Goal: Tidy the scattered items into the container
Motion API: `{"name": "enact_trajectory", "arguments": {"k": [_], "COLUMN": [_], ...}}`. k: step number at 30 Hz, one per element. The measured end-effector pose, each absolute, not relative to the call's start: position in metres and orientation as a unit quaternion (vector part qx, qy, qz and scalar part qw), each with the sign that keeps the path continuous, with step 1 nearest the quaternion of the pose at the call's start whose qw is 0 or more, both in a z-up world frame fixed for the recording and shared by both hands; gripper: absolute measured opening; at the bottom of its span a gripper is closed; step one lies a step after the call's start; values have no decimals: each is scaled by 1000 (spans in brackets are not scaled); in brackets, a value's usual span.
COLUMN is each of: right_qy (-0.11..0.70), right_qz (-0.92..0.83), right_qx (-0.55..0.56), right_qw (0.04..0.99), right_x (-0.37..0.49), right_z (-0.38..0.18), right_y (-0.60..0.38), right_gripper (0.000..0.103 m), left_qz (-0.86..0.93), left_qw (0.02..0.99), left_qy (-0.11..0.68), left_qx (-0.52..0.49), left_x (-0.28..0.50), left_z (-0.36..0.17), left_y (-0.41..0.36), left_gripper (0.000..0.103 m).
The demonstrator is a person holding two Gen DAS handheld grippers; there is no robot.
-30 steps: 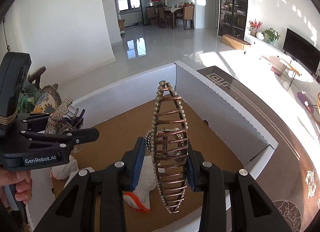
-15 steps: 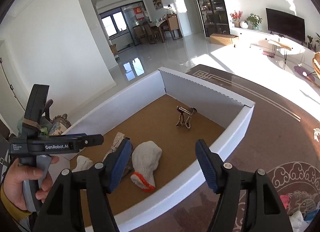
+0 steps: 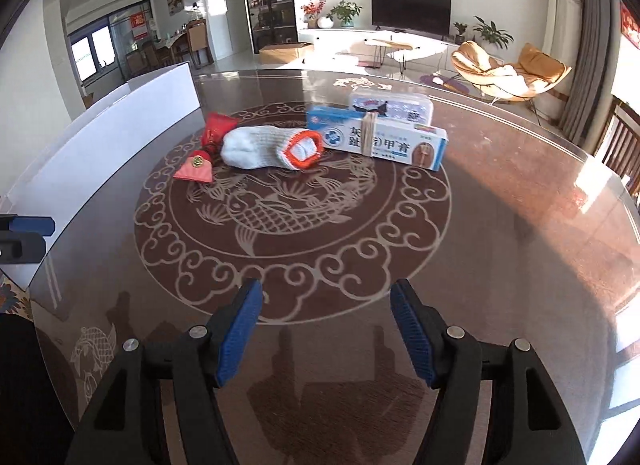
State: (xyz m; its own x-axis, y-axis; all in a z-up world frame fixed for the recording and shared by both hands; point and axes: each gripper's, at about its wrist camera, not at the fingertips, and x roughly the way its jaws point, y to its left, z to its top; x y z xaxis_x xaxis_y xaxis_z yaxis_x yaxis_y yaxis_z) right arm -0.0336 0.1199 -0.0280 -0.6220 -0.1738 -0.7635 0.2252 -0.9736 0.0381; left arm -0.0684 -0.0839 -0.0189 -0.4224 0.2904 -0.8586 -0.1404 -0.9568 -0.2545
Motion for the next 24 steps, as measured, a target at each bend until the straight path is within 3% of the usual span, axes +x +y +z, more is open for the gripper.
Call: {"name": "enact_trajectory", "arguments": {"k": [3,14,24], "right_qy": [39,43,44], "right_qz": [-901,-895,-894], "right_qx": [424,437,438], "right_qw": [86,81,80], "right_x": [-25,-17,-17], "right_z": [-35,-46,-45], "right_y": [137,130,130], "right_gripper": [67,69,70], "left_qz": [843,883,885], "left_qw": [129,69,66], "left_qy": [-50,36,34], "left_qx": [-520,-462,-459], "left_x": [-74,-80,-81], "left_z": [-45,-73,-75], "left_y": [-47,-32,-31], "left_gripper": [103,103,103]}}
